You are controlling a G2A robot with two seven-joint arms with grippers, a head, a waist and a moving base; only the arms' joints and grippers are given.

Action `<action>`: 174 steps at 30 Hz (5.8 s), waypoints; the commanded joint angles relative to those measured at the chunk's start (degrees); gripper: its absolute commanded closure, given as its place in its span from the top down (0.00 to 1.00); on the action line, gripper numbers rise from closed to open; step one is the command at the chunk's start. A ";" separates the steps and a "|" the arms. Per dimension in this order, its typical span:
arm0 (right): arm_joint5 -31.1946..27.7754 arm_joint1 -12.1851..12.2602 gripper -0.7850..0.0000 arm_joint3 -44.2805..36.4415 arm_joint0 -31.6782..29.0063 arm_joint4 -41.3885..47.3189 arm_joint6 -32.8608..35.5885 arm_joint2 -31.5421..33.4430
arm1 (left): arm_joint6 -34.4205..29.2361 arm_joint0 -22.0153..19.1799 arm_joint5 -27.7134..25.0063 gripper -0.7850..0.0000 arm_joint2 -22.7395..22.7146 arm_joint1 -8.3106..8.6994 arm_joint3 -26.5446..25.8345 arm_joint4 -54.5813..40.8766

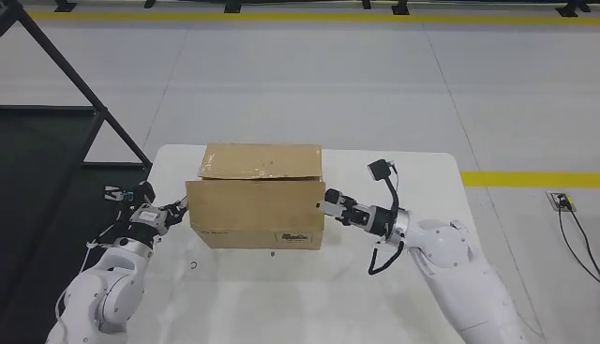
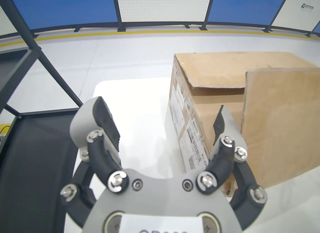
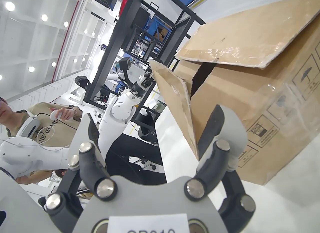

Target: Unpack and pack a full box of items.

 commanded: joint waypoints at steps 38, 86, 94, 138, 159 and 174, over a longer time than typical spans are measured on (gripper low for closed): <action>-4.65 1.14 0.00 -2.04 -2.59 -7.44 -2.90 -0.39 | -0.01 -0.97 0.89 1.00 -2.09 0.35 -0.04 -0.98; -3.77 3.74 1.00 -13.10 -6.95 3.68 2.33 1.97 | -0.42 -2.73 -1.29 1.00 -4.09 0.60 0.42 -7.01; -0.05 3.67 1.00 -9.99 -4.68 9.68 5.66 1.05 | -2.95 -4.21 -1.84 1.00 -3.81 0.52 1.41 -11.82; 4.09 7.61 1.00 -8.58 -0.23 19.49 30.70 -9.65 | -18.04 6.93 -45.70 1.00 -9.25 11.21 -3.77 -23.33; 4.08 7.60 1.00 -7.48 0.28 24.68 23.82 -8.59 | -9.60 12.58 -45.70 1.00 -8.96 12.79 -1.52 -15.70; 12.20 7.55 1.00 -6.32 1.01 20.22 11.99 -6.79 | -9.38 12.68 -45.12 1.00 -8.87 12.76 -1.74 -15.62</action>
